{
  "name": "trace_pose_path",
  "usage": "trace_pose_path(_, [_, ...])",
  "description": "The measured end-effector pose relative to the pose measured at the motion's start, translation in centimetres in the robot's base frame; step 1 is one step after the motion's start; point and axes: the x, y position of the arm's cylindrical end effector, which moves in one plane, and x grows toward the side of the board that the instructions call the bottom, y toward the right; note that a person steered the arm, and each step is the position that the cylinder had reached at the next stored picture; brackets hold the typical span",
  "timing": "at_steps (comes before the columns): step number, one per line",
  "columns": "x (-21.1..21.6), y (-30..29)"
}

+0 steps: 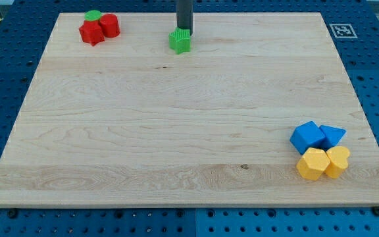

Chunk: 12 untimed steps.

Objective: Keep the red blocks together at the bottom left side of the green star

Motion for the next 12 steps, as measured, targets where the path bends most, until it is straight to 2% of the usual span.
trace_pose_path(1, [0.0, -1.2])
trace_pose_path(2, [-0.6, -5.5])
trace_pose_path(3, [-2.3, -6.5])
trace_pose_path(4, [-5.6, -9.6])
trace_pose_path(5, [-6.6, -12.5])
trace_pose_path(7, [-6.7, -16.7])
trace_pose_path(10, [-1.3, -16.4])
trace_pose_path(12, [4.8, -13.7])
